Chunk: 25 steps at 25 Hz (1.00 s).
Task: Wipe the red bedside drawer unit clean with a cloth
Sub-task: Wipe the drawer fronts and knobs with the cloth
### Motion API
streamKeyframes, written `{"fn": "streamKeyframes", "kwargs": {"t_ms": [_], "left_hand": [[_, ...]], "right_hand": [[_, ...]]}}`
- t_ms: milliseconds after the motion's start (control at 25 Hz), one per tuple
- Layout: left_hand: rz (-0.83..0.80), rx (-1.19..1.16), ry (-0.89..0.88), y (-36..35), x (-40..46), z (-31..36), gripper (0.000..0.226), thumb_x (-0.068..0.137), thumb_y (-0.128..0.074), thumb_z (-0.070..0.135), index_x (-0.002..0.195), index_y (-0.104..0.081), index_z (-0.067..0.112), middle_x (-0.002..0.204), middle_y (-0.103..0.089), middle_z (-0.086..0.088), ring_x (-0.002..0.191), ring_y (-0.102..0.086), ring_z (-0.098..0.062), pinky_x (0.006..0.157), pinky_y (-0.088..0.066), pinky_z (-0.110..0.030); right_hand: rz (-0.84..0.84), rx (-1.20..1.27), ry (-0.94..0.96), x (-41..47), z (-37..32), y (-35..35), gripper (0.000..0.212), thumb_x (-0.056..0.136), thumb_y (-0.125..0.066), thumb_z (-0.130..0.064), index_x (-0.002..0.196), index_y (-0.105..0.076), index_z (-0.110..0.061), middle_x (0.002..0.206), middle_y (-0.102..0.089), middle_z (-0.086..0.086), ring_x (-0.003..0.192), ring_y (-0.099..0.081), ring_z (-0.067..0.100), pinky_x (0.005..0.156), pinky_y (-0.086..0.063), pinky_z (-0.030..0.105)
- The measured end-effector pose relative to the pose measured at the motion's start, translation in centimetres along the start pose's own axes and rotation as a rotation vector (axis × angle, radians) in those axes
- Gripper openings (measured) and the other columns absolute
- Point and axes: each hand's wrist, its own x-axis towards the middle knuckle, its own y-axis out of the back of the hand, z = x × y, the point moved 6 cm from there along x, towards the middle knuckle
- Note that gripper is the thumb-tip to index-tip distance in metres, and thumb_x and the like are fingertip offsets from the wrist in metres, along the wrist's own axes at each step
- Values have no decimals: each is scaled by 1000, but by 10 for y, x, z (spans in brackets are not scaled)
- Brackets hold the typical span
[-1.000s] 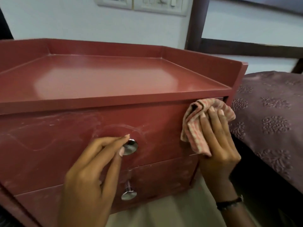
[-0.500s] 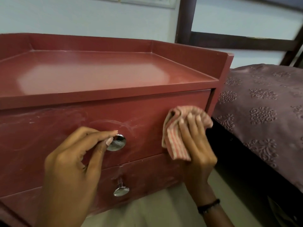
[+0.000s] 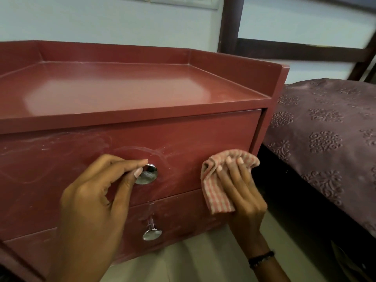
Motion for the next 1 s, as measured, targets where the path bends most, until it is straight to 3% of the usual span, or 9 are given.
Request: {"fn": "streamKeyframes", "kwargs": {"t_ms": [80, 200, 320, 480, 560, 640, 760, 880, 1000], "left_hand": [[-11, 7, 5, 0, 0, 0, 12, 91, -67, 19, 96, -75, 25, 87, -66, 13, 80, -60, -4, 60, -40, -13], [-11, 18, 24, 0, 0, 0, 15, 89, -68, 14, 95, -75, 26, 86, -65, 15, 79, -58, 0, 57, -37, -8], [-5, 10, 30, 0, -1, -2, 12, 91, -68, 19, 96, -75, 26, 86, -66, 13, 78, -59, -2, 56, -37, -10], [-9, -6, 28, 0, -1, -2, 13, 91, -65, 19, 96, -75, 26, 87, -66, 13, 82, -60, -3, 60, -40, -18], [-17, -1, 30, 0, -1, -1, 14, 91, -66, 18, 97, -75, 27, 87, -66, 14, 82, -60, -1, 59, -39, -16], [-21, 2, 26, 0, -1, -1, 16, 89, -62, 21, 97, -75, 28, 88, -66, 13, 83, -61, -2, 61, -40, -15], [-22, 3, 24, 0, 1, -2, 19, 88, -60, 19, 97, -76, 23, 89, -67, 13, 87, -62, 0, 68, -40, -8], [-13, -2, 16, 0, 0, -1, 18, 88, -60, 19, 97, -75, 25, 89, -67, 13, 86, -62, 0, 69, -42, -10], [-4, 6, 10, -1, 0, -2, 17, 89, -61, 19, 98, -74, 25, 87, -66, 12, 81, -62, -6, 63, -43, -23]], "right_hand": [[143, 5, -111, 28, -4, 3, 45, 85, -63, 5, 127, -56, -9, 138, -51, 11, 135, -45, 27, 107, -42, 47], [304, -21, -201, 61, -26, -4, 42, 92, -63, -6, 132, -50, -13, 140, -48, 10, 135, -44, 29, 110, -41, 42], [240, 13, -48, 51, -41, -14, 39, 93, -63, -11, 129, -53, -15, 139, -47, 5, 134, -45, 30, 108, -42, 47], [-60, -78, 347, -6, -43, -28, 35, 94, -61, -18, 128, -59, -22, 137, -53, 1, 132, -48, 25, 101, -47, 49], [-134, -114, 443, -18, -39, -29, 38, 92, -64, -19, 129, -59, -23, 138, -53, -2, 133, -47, 22, 102, -46, 48], [-76, -119, 442, -4, -38, -22, 35, 92, -64, -20, 127, -61, -23, 136, -55, -1, 131, -49, 22, 104, -45, 49], [129, -62, 278, 47, -46, -10, 28, 95, -59, -16, 122, -64, -20, 131, -59, 3, 128, -51, 28, 105, -43, 52], [261, 21, 153, 73, -61, -11, 31, 88, -69, -13, 119, -64, -17, 128, -60, 5, 127, -52, 30, 100, -47, 53], [182, -37, 315, 49, -68, -22, 32, 88, -71, -15, 119, -65, -20, 128, -60, 1, 125, -54, 26, 100, -48, 49]]}}
